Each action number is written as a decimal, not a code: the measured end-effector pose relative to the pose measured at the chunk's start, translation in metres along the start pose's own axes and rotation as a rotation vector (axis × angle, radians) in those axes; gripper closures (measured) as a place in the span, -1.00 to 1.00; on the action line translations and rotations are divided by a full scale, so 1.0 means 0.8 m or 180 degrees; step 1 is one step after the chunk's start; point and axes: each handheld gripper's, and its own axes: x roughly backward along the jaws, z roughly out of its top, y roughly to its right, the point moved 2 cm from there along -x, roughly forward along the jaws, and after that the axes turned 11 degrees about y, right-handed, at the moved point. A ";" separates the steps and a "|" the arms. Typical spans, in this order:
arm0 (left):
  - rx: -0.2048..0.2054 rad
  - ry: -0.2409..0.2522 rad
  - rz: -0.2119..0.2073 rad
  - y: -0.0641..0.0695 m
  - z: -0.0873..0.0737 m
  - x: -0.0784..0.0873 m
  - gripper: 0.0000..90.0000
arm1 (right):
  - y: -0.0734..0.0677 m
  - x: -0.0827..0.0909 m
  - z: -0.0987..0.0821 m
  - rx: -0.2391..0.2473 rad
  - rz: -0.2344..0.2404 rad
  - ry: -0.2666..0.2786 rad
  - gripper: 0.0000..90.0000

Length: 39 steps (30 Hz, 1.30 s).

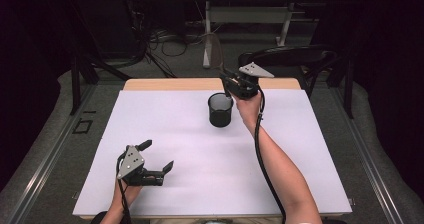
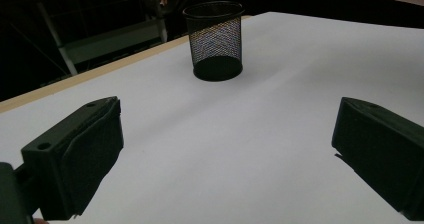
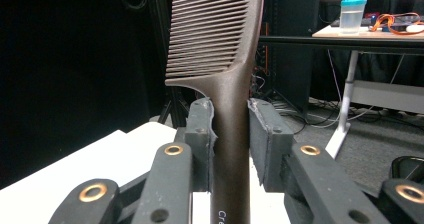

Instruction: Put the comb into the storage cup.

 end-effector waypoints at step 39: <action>-0.0005 0.0015 -0.0002 0.000 0.001 0.002 -1.00 | -0.011 -0.020 -0.026 0.0080 0.0165 0.0010 0.61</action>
